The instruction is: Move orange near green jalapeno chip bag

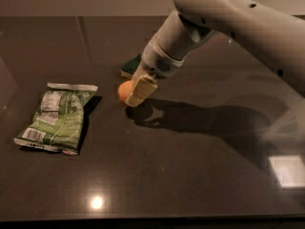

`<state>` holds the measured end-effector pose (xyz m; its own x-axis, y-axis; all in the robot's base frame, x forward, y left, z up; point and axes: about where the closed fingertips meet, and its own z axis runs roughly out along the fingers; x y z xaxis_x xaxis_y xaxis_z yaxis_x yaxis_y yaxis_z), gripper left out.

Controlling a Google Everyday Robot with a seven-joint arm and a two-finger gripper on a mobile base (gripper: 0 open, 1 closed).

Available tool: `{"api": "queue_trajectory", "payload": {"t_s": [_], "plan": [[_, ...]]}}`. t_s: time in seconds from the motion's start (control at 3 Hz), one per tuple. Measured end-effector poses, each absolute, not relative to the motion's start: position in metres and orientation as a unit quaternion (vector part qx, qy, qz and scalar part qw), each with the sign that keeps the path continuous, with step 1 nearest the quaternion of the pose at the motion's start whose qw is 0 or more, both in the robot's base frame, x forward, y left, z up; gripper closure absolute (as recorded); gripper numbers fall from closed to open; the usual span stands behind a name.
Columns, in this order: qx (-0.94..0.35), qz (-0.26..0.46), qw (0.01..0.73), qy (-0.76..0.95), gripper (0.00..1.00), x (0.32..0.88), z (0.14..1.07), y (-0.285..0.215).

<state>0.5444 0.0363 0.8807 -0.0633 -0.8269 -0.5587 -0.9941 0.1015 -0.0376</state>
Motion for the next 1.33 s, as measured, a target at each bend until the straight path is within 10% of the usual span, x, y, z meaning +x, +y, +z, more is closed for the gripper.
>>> {"api": "queue_trajectory", "payload": {"t_s": [0.67,1.33], "plan": [[-0.651,0.196,0.227,0.698,1.0,0.536,0.876,0.082],[-0.665,0.195,0.21,0.689,0.58,0.528,0.867,0.099]]}}
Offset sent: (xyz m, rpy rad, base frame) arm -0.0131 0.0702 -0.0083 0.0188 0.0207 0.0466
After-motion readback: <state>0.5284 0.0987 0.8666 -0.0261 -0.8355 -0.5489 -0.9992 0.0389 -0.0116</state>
